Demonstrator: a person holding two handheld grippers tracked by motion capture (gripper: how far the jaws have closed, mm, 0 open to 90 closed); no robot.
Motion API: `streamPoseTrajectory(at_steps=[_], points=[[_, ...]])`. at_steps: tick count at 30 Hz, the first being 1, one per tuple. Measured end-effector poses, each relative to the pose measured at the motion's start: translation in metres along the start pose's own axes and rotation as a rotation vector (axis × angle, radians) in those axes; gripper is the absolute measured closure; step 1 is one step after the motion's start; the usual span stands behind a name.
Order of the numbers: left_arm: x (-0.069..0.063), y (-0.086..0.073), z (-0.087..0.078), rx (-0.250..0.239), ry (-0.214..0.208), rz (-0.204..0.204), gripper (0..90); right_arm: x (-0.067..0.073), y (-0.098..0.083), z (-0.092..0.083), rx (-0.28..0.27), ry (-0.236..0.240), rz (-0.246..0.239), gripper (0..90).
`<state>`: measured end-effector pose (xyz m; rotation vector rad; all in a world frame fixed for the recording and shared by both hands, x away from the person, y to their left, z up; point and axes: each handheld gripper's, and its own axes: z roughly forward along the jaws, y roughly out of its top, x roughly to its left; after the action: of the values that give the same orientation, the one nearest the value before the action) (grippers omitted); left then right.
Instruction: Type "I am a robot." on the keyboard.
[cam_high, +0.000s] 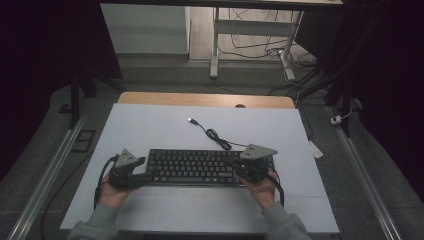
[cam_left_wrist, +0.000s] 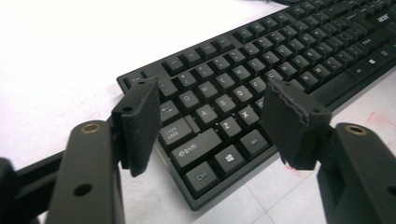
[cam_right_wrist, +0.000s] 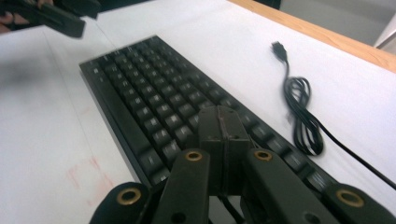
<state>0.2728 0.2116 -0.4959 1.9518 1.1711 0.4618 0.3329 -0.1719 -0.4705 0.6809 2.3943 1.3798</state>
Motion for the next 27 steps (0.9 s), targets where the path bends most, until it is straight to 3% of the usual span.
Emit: streamPoseTrajectory(at_steps=[5, 11, 21, 27], points=[[0.006, -0.004, 0.002, -0.001, -0.007, -0.018, 45.5, 0.007, 0.012, 0.019, -0.002, 0.01, -0.009, 89.5], [0.008, -0.005, 0.002, -0.008, -0.01, -0.028, 55.8, 0.007, 0.019, 0.034, -0.018, 0.022, 0.019, 89.5], [0.003, -0.008, 0.009, 0.009, -0.012, 0.005, 70.6, 0.004, 0.017, 0.055, 0.015, 0.047, 0.017, 89.5], [0.002, -0.009, 0.01, 0.016, -0.02, 0.017, 85.4, 0.006, 0.019, 0.066, 0.028, 0.068, 0.013, 89.5]])
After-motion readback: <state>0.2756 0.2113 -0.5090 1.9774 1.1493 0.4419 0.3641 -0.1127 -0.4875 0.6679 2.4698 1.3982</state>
